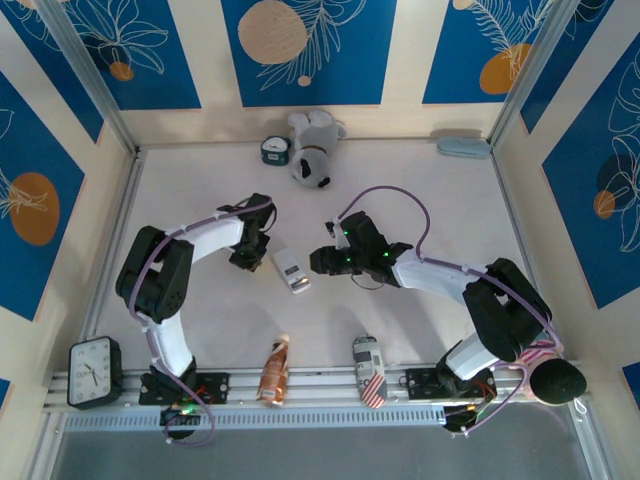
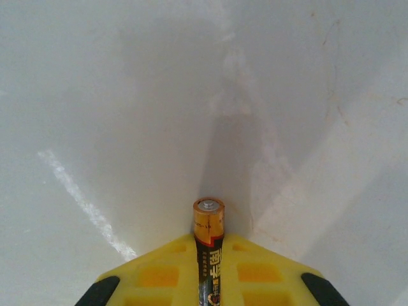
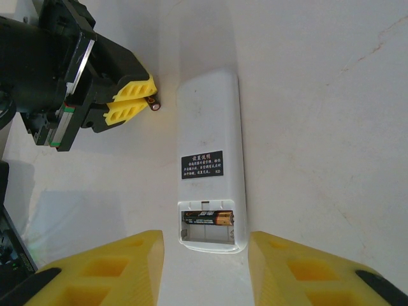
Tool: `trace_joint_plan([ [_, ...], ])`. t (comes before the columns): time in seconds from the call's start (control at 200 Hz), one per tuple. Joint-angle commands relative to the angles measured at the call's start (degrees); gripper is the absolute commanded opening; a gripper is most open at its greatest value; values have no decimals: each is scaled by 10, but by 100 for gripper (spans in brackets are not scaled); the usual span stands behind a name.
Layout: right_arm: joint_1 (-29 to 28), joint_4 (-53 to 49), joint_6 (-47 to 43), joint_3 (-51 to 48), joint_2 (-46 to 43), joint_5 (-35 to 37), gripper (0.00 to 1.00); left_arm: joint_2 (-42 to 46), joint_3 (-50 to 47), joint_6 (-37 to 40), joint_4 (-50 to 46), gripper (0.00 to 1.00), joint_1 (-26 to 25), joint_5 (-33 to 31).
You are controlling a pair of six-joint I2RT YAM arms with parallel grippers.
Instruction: Load the batteries into the remote control
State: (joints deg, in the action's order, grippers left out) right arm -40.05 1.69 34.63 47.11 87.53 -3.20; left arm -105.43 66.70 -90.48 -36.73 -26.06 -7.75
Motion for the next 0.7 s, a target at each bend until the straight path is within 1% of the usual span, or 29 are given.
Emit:
trace_joint_plan([
  [0.0, 1, -11, -1, -4, -14, 0, 41, 15, 5, -2, -17, 8, -4, -23],
  [0.17, 1, -14, -3, -4, -17, 6, 41, 48, 9, 89, -53, 7, -5, -64],
  [0.27, 1, -16, -4, -4, -18, 9, 41, 81, -15, 152, -39, 7, -6, -79],
  [0.35, 1, -17, -6, -4, -18, 13, 41, 115, -41, 222, -9, 7, -10, -87],
  [0.525, 4, -16, -7, -6, -16, 17, 41, 189, -84, 366, 17, 8, -31, -119],
  [0.695, 8, -13, -4, -8, -12, 15, 41, 260, -132, 491, 75, 8, -51, -96],
])
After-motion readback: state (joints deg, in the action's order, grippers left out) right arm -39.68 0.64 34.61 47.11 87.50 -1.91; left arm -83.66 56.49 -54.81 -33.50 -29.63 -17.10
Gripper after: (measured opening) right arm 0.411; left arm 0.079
